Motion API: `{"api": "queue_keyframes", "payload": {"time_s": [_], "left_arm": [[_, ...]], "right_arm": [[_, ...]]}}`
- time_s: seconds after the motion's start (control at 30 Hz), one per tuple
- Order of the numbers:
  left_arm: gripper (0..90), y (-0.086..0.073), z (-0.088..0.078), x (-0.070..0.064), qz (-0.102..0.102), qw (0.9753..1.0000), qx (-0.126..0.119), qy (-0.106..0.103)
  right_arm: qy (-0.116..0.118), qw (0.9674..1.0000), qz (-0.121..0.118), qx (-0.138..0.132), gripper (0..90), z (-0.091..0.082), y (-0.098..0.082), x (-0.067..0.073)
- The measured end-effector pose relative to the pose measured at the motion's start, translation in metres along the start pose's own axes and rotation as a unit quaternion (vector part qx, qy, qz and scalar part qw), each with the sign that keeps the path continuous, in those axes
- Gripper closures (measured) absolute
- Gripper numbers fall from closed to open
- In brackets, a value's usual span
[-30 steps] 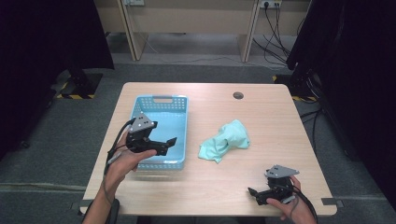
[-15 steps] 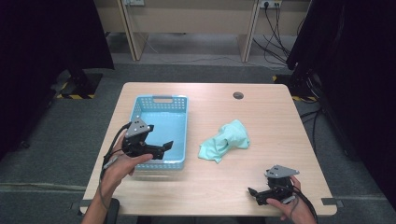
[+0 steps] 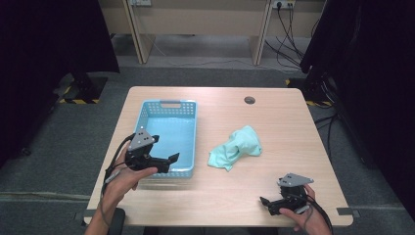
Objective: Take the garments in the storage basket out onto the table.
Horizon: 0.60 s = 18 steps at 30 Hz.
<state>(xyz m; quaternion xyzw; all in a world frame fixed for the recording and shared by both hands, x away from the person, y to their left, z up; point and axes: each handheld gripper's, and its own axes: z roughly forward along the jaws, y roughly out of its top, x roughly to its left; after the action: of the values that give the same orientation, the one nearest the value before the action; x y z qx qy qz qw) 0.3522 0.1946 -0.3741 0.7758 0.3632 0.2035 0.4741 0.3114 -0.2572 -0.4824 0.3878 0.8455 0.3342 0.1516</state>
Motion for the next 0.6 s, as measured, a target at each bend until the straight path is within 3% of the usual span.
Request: {"api": "queue_keyframes", "payload": {"time_s": [0.6], "left_arm": [[7.1,-0.011,-0.009,0.0,0.0,1.0,0.002,0.0]], "right_arm": [[0.0,1.0,0.0,0.0,0.3,0.0,0.0,0.0]]}}
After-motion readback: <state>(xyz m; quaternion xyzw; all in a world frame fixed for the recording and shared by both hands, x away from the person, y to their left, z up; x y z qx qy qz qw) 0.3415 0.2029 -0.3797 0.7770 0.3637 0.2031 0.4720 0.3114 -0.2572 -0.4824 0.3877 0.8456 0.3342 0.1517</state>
